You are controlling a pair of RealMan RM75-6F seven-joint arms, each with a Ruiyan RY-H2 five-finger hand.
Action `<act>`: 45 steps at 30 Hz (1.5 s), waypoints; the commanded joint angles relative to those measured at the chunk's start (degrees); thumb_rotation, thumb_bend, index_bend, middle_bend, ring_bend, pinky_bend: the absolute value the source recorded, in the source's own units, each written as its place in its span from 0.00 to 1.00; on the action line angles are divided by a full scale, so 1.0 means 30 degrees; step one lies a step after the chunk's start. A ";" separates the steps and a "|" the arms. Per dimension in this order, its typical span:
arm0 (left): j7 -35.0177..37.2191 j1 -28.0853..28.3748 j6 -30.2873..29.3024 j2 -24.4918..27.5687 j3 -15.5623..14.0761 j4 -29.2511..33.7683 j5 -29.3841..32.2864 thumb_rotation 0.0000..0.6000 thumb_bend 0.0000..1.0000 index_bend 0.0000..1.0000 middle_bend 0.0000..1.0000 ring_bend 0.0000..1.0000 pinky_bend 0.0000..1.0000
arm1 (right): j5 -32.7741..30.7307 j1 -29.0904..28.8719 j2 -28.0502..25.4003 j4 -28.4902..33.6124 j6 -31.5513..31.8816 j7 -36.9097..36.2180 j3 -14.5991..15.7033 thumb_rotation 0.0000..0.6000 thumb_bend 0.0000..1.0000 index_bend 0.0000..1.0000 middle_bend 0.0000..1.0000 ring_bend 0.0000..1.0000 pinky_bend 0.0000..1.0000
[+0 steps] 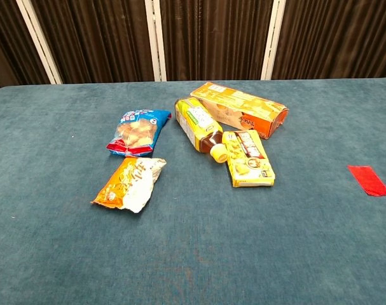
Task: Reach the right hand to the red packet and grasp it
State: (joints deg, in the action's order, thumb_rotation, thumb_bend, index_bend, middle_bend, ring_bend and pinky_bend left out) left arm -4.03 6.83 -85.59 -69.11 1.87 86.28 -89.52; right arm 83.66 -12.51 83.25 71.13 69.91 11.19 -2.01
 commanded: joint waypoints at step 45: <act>-0.1246 0.0798 0.1944 -0.1169 0.0520 -0.1458 0.2168 1.00 0.17 0.00 0.00 0.00 0.07 | -0.0629 -0.2818 0.3321 -0.5640 -0.2657 -0.2455 -0.0836 1.00 0.27 0.45 0.00 0.00 0.00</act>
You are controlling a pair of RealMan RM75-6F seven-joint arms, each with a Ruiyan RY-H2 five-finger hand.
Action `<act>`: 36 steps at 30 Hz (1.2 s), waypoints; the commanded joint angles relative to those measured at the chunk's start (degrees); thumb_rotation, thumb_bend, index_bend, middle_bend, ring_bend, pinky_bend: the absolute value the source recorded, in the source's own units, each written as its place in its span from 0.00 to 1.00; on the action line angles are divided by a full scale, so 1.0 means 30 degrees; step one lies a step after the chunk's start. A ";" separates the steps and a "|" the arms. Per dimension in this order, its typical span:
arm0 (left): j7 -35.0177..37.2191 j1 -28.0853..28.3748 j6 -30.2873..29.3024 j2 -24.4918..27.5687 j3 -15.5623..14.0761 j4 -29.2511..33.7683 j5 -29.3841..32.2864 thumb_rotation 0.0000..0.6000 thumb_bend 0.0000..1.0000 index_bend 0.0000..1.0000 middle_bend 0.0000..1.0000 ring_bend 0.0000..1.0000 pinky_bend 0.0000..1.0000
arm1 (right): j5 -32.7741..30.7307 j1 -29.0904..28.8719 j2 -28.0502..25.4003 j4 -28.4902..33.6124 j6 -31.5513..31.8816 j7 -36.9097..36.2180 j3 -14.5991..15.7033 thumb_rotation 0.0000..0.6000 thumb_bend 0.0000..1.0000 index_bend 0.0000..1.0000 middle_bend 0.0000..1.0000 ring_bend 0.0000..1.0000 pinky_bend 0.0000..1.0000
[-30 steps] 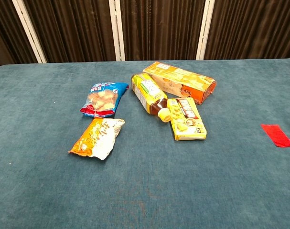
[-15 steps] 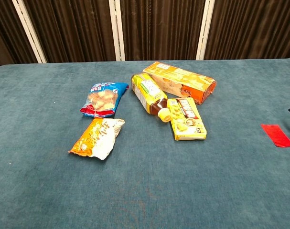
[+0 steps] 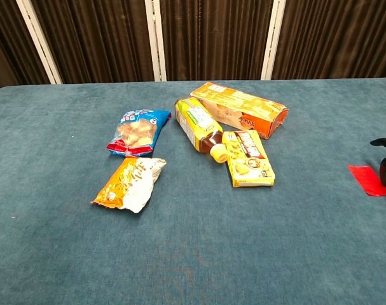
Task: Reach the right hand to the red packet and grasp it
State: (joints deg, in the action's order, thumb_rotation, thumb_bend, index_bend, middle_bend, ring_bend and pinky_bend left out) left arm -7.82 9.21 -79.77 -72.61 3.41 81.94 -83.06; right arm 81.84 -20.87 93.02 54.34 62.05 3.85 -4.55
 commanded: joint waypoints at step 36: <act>0.0137 0.0118 -0.0010 -0.0072 -0.0012 -0.0146 0.0160 1.00 0.17 0.00 0.00 0.00 0.08 | -0.0010 -0.0482 0.1194 -0.1301 0.0181 -0.1498 -0.0006 1.00 0.37 0.58 0.02 0.00 0.00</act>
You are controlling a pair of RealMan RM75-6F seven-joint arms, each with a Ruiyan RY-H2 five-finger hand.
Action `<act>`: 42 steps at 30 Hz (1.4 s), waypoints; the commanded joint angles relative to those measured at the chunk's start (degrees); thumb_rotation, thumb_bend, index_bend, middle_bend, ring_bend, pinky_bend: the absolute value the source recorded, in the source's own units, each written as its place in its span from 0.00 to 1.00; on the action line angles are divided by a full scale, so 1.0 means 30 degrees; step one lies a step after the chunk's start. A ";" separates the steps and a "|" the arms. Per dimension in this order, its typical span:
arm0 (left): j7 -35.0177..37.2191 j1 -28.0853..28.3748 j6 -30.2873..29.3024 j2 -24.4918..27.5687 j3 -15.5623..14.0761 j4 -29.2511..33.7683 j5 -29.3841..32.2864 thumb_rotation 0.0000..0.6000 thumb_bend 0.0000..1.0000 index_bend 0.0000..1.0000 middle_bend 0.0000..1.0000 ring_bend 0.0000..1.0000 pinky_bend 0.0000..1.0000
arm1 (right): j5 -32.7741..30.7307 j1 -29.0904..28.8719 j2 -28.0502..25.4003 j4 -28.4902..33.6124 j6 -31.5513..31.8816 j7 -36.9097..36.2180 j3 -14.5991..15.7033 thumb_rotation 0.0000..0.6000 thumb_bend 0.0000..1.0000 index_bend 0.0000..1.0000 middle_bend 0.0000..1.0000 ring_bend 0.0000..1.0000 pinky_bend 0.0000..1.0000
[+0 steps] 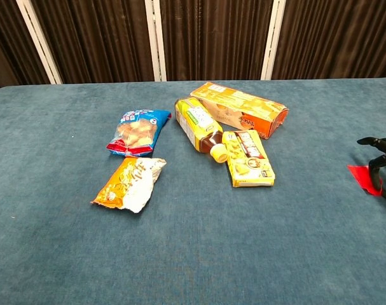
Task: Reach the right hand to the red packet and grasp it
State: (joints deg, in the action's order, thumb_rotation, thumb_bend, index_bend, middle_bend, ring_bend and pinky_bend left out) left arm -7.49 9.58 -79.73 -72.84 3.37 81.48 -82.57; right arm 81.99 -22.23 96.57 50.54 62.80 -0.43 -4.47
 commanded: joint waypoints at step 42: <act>0.0476 -0.0175 -0.0857 0.0444 -0.0354 0.0685 -0.0963 1.00 0.17 0.00 0.00 0.00 0.08 | 0.0176 0.1090 -0.5806 0.9299 0.6236 0.5675 -0.1495 1.00 0.40 0.56 0.02 0.00 0.00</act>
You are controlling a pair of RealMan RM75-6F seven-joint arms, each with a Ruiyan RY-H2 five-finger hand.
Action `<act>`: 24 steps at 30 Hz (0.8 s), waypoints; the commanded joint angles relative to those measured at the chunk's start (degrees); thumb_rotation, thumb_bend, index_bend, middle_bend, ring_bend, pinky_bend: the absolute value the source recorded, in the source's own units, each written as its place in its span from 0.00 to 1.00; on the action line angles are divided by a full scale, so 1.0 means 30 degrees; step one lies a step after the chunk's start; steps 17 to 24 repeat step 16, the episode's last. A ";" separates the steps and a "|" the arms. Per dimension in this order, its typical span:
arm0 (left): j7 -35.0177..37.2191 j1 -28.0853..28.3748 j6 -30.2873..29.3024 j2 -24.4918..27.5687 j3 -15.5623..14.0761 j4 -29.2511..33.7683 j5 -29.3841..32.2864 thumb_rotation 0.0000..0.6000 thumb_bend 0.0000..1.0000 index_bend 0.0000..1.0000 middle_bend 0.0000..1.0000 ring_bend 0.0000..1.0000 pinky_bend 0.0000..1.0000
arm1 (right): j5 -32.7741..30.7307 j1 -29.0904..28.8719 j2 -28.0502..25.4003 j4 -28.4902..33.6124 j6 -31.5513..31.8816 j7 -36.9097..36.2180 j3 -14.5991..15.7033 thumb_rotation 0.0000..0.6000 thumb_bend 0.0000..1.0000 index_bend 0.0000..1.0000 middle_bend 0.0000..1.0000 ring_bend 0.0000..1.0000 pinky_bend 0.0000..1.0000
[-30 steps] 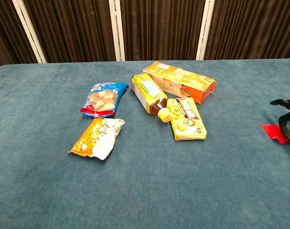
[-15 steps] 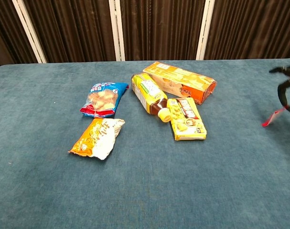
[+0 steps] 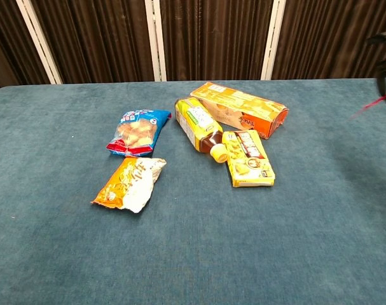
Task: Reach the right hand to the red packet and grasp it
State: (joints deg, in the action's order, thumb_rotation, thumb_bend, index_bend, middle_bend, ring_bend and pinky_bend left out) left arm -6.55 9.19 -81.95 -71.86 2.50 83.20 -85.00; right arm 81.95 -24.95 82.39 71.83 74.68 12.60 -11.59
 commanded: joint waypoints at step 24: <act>0.0007 -0.0580 -0.1696 0.0404 -0.0691 0.0862 -0.1906 1.00 0.17 0.00 0.00 0.00 0.08 | 0.1189 0.6653 -0.2377 0.5773 0.7227 0.2856 0.3157 1.00 0.40 0.54 0.02 0.00 0.00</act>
